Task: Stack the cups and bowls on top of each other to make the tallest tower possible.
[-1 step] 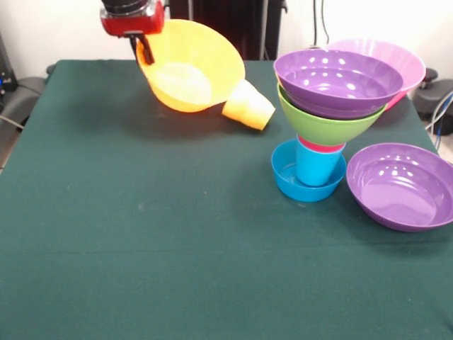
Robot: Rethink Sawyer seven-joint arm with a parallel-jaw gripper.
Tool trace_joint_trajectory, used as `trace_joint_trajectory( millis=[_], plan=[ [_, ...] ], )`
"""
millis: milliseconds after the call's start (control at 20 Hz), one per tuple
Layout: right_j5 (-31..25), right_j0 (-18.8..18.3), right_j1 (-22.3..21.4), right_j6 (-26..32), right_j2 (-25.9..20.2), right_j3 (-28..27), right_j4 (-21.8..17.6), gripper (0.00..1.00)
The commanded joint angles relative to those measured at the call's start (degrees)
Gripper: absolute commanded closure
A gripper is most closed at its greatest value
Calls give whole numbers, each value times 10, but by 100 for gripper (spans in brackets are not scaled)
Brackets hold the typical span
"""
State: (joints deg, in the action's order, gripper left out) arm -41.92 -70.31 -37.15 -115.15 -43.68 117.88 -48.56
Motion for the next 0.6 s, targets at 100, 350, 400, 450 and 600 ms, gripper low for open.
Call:
trace_joint_trajectory(
  millis=[100,350,400,450,600],
  plan=[
    [-121,15,-47,213,-58,-22,54,100],
    [-164,4,-69,232,-78,-27,80,100],
    [-172,3,-72,233,-84,-29,86,100],
    [-177,2,-76,234,-88,-28,91,100],
    [-199,-1,-94,235,-102,-23,112,100]
  ],
)
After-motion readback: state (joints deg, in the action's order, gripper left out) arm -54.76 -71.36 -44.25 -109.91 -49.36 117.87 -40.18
